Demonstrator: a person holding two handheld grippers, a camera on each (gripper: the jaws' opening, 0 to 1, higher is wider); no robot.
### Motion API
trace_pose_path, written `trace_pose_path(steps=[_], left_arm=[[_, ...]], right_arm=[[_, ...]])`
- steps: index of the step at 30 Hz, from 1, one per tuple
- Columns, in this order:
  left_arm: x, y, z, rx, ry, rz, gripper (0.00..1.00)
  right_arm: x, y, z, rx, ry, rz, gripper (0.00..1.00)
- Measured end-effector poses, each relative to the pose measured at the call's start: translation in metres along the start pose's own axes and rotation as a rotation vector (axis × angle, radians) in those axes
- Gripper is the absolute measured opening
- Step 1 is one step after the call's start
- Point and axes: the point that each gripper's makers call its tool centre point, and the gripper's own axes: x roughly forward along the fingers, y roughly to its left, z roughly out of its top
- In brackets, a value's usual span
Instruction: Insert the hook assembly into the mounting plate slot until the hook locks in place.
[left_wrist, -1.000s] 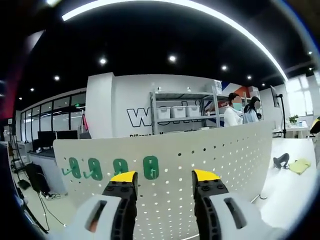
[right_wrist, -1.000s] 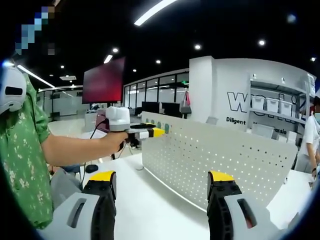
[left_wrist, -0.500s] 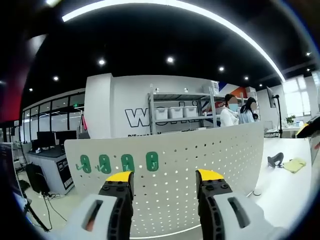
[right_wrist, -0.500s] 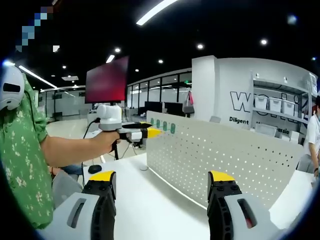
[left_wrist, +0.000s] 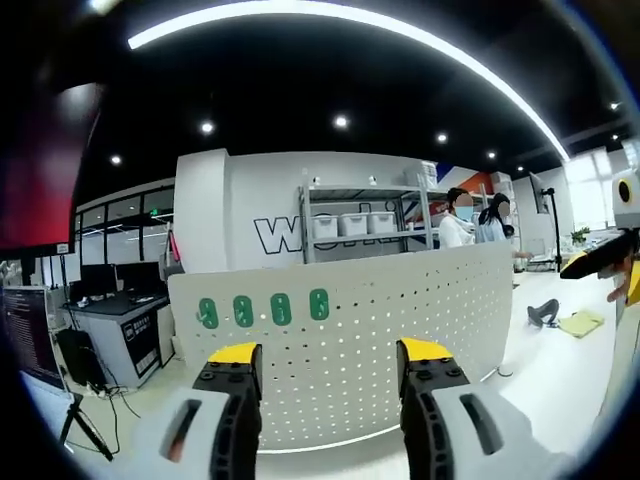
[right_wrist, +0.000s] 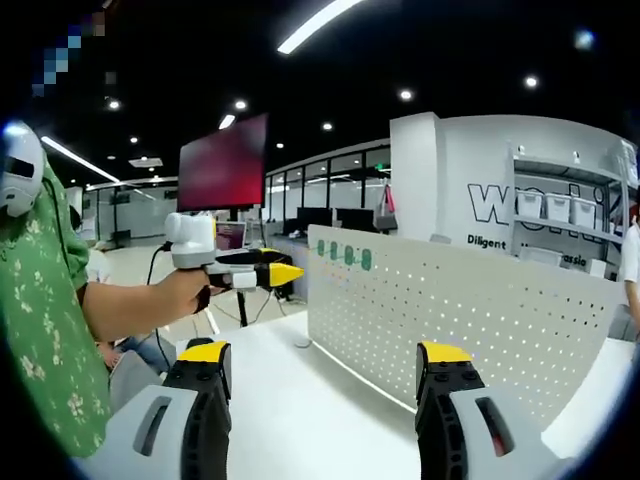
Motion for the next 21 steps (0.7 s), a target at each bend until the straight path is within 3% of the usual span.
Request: trace_pose_path(steps=[10, 14, 18, 21], left_arm=[[-0.053, 0.014, -0.01, -0.013, 0.015, 0.026, 0.56], [-0.07, 0.013, -0.006, -0.019, 0.005, 0.029, 0.57], [-0.083, 0.012, -0.005, 0.0, -0.001, 0.037, 0.58], [-0.094, 0.014, -0.006, 0.007, -0.002, 0.05, 0.59]], right_arm=[[0.0, 0.005, 0.006, 0.002, -0.039, -0.062, 0.77], [0.0, 0.011, 0.008, -0.001, -0.061, -0.094, 0.78], [-0.002, 0.005, 0.013, 0.011, -0.107, -0.193, 0.79], [-0.006, 0.004, 0.014, 0.028, -0.137, -0.229, 0.8]])
